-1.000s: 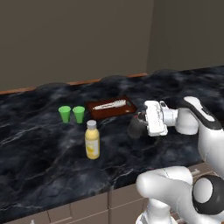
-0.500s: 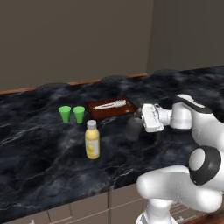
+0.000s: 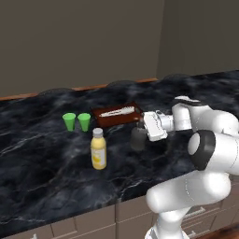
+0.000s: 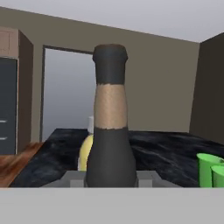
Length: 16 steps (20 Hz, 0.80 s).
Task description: Place the drinks on the dining counter in a tight cluster.
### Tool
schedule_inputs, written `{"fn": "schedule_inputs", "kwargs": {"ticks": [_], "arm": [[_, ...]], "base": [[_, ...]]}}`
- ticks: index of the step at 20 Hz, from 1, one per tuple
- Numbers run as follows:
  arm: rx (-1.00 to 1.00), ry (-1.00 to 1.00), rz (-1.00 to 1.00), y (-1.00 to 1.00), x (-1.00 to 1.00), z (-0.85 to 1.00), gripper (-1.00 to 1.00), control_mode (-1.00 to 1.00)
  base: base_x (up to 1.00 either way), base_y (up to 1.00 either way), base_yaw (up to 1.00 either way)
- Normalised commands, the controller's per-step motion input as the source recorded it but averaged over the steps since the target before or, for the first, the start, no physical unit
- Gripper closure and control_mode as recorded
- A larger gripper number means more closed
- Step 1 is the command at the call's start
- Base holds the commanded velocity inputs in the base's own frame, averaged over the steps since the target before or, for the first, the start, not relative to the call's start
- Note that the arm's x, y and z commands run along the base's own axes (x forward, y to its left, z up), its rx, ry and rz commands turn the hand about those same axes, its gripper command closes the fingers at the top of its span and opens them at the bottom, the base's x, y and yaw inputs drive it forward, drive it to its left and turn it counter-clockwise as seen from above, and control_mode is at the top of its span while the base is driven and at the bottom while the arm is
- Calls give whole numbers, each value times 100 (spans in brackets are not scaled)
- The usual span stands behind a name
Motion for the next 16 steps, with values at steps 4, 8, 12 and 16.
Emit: {"fn": "schedule_inputs", "kwargs": {"ticks": [4,8,12,16], "arm": [[4,4,0,19,23,-27,100,-100],[1,7,0,26,9,-28,100,-100],[0,9,0,36,1,-21,100,-100],[-1,7,0,31,0,-14,100,-100]], "base": [[0,0,0],[0,0,0],[0,0,0],[0,0,0]]}}
